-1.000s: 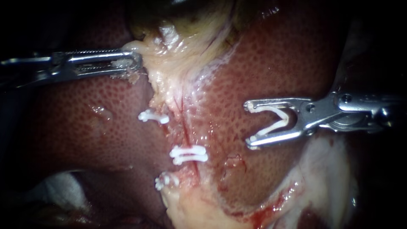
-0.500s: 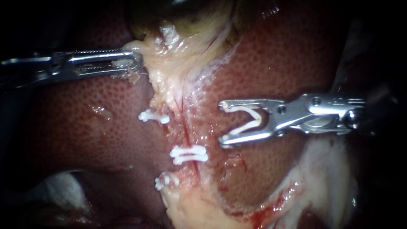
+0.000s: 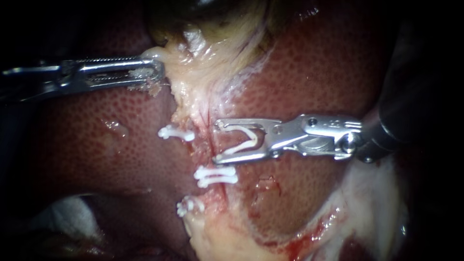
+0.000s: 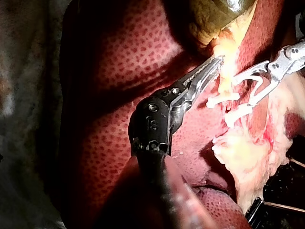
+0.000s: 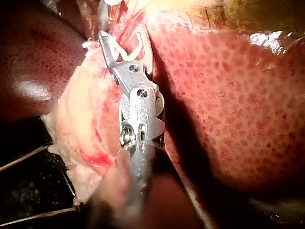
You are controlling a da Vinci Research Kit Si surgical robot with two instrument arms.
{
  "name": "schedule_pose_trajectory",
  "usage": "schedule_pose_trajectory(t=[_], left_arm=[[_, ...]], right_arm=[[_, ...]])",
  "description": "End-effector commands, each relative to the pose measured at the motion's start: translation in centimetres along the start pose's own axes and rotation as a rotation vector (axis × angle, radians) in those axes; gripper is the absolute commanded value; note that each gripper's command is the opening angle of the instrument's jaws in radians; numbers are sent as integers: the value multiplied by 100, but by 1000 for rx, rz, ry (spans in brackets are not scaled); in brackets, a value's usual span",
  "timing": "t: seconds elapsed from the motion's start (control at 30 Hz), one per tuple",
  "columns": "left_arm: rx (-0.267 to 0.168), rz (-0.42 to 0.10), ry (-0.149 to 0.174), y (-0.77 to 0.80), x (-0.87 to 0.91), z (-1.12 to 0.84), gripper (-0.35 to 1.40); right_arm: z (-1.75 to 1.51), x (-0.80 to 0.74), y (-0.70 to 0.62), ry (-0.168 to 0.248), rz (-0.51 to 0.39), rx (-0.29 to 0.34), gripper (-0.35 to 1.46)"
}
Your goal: Clipping third clip right tube
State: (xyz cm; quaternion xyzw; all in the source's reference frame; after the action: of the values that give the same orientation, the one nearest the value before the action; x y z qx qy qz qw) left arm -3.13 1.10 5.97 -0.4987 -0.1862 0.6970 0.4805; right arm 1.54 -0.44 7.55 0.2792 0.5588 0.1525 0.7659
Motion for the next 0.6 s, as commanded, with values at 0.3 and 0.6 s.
schedule_pose_trajectory(t=[0.3,0.6], left_arm=[[1,0,0,1,-1,1,-35],[1,0,0,1,0,2,-35]], right_arm=[[26,-6,-5,7,51,38,50],[26,0,-6,43,93,54,50]])
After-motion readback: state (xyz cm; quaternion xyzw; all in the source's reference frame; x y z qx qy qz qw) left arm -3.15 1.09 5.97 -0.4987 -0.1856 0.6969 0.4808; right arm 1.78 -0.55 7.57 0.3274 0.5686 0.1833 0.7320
